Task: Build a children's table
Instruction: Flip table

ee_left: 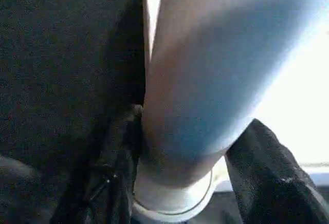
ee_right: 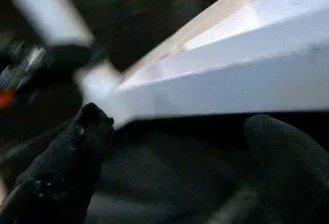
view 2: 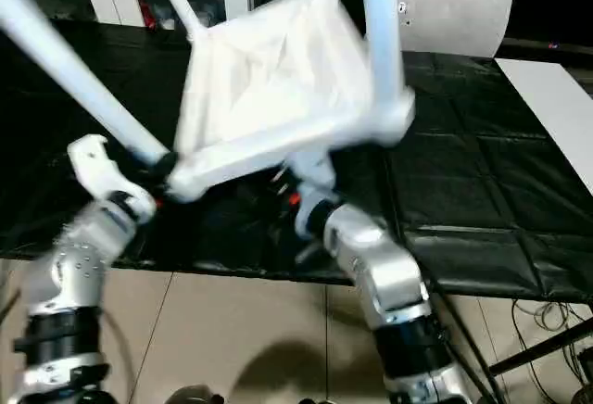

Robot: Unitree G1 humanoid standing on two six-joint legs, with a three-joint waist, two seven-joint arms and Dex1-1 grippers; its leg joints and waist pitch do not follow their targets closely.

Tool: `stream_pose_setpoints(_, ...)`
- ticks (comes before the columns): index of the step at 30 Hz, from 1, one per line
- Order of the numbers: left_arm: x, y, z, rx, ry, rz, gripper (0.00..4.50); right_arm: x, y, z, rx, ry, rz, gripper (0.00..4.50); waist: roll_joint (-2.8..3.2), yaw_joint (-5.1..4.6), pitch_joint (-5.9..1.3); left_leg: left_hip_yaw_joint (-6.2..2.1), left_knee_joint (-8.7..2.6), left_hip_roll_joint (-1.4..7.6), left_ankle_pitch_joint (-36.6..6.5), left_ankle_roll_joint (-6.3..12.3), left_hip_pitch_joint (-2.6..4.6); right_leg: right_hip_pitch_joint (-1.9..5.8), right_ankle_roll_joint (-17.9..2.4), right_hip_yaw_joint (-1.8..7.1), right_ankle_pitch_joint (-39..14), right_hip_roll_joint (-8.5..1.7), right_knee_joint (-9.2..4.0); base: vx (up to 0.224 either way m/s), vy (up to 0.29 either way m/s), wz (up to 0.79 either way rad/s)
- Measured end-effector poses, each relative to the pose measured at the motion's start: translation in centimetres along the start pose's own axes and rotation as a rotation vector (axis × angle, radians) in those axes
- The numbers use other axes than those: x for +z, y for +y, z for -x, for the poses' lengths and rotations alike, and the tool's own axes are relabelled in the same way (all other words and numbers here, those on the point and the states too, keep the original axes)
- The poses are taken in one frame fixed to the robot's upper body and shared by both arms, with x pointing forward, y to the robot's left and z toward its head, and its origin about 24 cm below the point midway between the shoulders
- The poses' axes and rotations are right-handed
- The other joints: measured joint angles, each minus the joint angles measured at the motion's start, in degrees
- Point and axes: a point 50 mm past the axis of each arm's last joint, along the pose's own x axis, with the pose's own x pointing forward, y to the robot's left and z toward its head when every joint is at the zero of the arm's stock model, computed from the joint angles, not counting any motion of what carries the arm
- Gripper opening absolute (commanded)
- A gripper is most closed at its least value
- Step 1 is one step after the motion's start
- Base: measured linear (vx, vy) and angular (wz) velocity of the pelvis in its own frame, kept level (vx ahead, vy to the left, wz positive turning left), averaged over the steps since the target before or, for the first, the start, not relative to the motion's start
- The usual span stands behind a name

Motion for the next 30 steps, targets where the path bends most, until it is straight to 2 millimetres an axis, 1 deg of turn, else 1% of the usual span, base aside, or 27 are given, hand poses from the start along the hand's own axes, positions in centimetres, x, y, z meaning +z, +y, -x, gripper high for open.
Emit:
stream_pose_setpoints(2, -0.4, -0.5, 0.0, -0.015, 0.02, 0.024, 2.12, 0.2, -0.6, 0.2, -0.045, -0.014, -0.033, 4.5, -0.06, -0.13, -0.04, 0.01, -0.02, 0.0, 0.0, 0.0, -0.06, 0.01, 0.03, 0.0, -0.01, 0.01, -0.01, 0.0, 0.0, 0.0)
stream_pose_setpoints(4, -0.4, -0.6, 0.0, -0.015, 0.027, 0.025, 2.12, -0.3, -1.1, 0.2, -0.071, 0.003, -0.065, 4.5, -0.07, -0.26, -0.04, 0.02, -0.02, 0.0, 0.0, 0.0, -0.09, 0.0, 0.06, 0.0, 0.0, 0.01, -0.01, 0.0, 0.0, 0.0)
stream_pose_setpoints(7, -0.3, -0.8, 0.2, -0.012, 0.035, 0.015, 2.11, -1.0, -2.0, 0.2, -0.132, 0.003, -0.171, 4.5, -0.06, -0.33, -0.04, 0.02, -0.03, 0.01, 0.0, 0.0, -0.25, -0.17, 0.1, 0.0, 0.02, 0.01, -0.01, 0.0, 0.0, 0.0)
stream_pose_setpoints(9, -0.2, -1.0, 0.3, -0.017, 0.037, 0.012, 2.11, -0.9, -2.5, 0.2, -0.165, -0.011, -0.219, 4.5, -0.03, -0.31, -0.06, 0.02, -0.01, 0.01, 0.05, 0.06, -0.6, -0.48, 0.15, 0.0, 0.07, 0.01, 0.02, 0.0, 0.0, 0.0)
stream_pose_setpoints(12, -0.2, -1.1, 0.4, -0.024, 0.044, 0.017, 2.11, -0.5, -3.1, 0.1, -0.192, -0.051, -0.307, 4.5, -0.03, -0.3, -0.06, 0.02, 0.02, 0.02, 0.05, 0.07, -0.63, -0.59, 0.15, 0.01, 0.07, 0.01, 0.05, 0.0, 0.0, 0.0)
stream_pose_setpoints(15, -0.3, -1.2, 0.4, -0.034, 0.056, 0.028, 2.11, -0.2, -3.4, 0.0, -0.197, -0.088, -0.351, 4.5, -0.03, -0.2, -0.07, 0.03, 0.03, 0.02, 0.05, 0.08, -0.63, -0.59, 0.15, 0.01, 0.07, 0.01, 0.05, 0.0, 0.0, 0.0)
stream_pose_setpoints(19, -0.4, -1.3, 0.5, -0.038, 0.067, 0.022, 2.11, -0.2, -3.7, -0.4, -0.187, -0.149, -0.46, 4.5, -0.03, -0.44, -0.07, 0.12, 0.09, 0.03, 0.07, 0.1, -0.64, -0.6, 0.12, 0.05, 0.16, 0.01, 0.04, 0.0, 0.0, 0.0)
stream_pose_setpoints(20, -0.5, -1.3, 0.5, -0.039, 0.069, 0.021, 2.11, -0.1, -3.7, -0.6, -0.172, -0.172, -0.501, 4.5, -0.03, -0.66, -0.07, 0.12, 0.09, 0.04, 0.08, 0.11, -0.65, -0.6, 0.11, 0.06, 0.19, 0.01, 0.05, 0.0, 0.0, 0.0)
stream_pose_setpoints(24, -0.8, -1.7, 0.6, -0.057, 0.091, 0.002, 2.11, 1.9, -4.1, -1.2, -0.141, -0.271, -0.545, 4.5, -0.05, -0.5, -0.09, 0.15, 0.07, 0.06, 0.1, 0.12, -0.63, -0.6, 0.12, 0.05, 0.2, 0.01, 0.05, 0.0, 0.0, 0.0)
stream_pose_setpoints(25, -0.8, -1.8, 0.6, -0.063, 0.096, -0.002, 2.11, 1.9, -4.1, -1.3, -0.14, -0.275, -0.555, 4.5, -0.08, -0.34, -0.11, 0.15, 0.07, 0.07, 0.1, 0.12, -0.61, -0.6, 0.12, 0.04, 0.19, 0.02, 0.04, 0.0, 0.0, 0.0)
stream_pose_setpoints(30, -0.8, -1.8, 0.8, -0.079, 0.103, -0.025, 2.11, 1.5, -4.0, -2.5, -0.122, -0.272, -0.597, 4.5, -0.08, -0.27, -0.11, 0.18, 0.11, 0.07, 0.11, 0.15, -0.65, -0.74, 0.1, 0.05, 0.21, 0.0, 0.05, 0.0, 0.0, 0.0)
